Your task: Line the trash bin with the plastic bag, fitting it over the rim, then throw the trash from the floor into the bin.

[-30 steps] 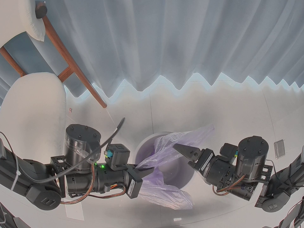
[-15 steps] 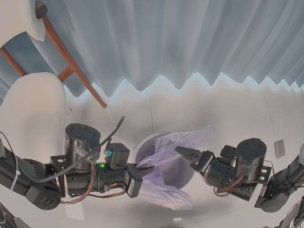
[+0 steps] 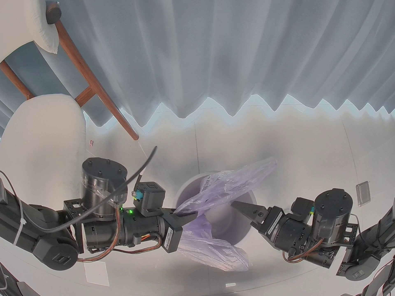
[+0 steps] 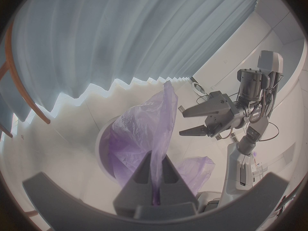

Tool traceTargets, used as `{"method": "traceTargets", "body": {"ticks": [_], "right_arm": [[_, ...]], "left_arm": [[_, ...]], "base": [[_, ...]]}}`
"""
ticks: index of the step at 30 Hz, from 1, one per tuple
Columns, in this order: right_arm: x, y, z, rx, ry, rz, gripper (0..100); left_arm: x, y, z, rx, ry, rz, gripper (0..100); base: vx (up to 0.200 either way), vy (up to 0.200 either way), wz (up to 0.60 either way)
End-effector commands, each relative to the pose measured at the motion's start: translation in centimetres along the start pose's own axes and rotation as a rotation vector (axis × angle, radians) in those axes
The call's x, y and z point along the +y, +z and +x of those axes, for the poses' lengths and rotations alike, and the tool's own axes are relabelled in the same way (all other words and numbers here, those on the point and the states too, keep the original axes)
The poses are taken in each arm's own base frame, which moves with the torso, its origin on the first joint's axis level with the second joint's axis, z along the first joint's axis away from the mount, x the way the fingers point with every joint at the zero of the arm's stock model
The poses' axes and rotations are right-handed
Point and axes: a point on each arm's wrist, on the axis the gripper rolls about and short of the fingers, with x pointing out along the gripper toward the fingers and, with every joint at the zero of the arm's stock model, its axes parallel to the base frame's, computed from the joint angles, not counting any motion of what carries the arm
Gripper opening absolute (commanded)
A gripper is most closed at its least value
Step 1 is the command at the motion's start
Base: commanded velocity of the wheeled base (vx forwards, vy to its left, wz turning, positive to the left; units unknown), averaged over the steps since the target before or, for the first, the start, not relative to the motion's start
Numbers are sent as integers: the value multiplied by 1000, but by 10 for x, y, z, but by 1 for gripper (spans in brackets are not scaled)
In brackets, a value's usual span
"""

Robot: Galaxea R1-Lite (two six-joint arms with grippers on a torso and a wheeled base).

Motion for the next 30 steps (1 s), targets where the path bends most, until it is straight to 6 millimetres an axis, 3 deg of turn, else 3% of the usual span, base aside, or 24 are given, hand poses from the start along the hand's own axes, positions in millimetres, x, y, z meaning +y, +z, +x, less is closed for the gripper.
{"method": "traceTargets", "body": {"ticks": [1, 7, 30], "right_arm": [[2, 2, 4, -8, 5, 1, 100], [15, 7, 10, -27, 53, 1, 100], [-8, 5, 39, -21, -46, 1, 100]], "left_arm": [[0, -1, 0, 3, 1, -1, 0], [0, -2, 0, 7, 1, 0, 0], [0, -2, 0, 6, 1, -3, 0]], "base": [[0, 0, 0], [0, 0, 0], [0, 0, 0]]}}
